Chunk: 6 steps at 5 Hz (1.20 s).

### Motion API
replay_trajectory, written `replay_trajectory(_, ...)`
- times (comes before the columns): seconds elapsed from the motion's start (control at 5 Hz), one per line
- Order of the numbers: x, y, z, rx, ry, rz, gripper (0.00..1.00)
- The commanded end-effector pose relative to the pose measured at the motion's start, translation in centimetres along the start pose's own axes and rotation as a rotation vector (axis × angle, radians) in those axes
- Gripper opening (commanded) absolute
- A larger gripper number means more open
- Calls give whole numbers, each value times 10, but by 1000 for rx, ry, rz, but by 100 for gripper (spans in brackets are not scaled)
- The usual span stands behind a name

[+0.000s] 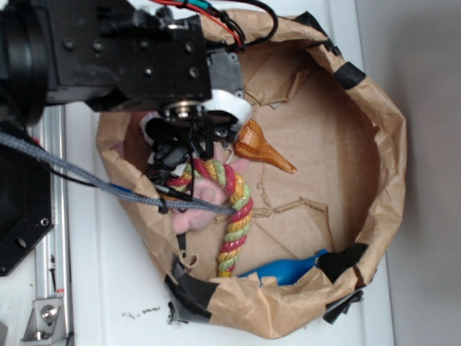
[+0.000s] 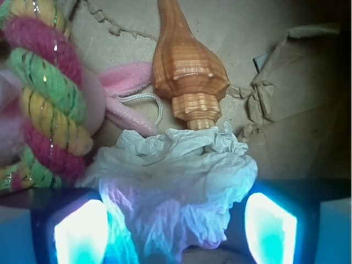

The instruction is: Grab the white paper.

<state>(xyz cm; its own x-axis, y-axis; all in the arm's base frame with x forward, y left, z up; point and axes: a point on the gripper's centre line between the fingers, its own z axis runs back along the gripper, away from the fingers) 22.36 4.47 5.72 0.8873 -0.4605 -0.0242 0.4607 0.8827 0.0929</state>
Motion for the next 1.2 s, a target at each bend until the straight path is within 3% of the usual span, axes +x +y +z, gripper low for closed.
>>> replay_trajectory(0.0, -5, -2, -45, -52, 16, -36, 0)
replay_trajectory(0.2, -3, -4, -32, -72, -18, -27, 0)
replay_trajectory(0.6, 15, -4, 21, -25, -108, 9, 0)
replay_trajectory(0.8, 34, -12, 63, 14, -173, 51, 0)
replay_trajectory(1.0, 57, -16, 83, 21, -185, 103, 0)
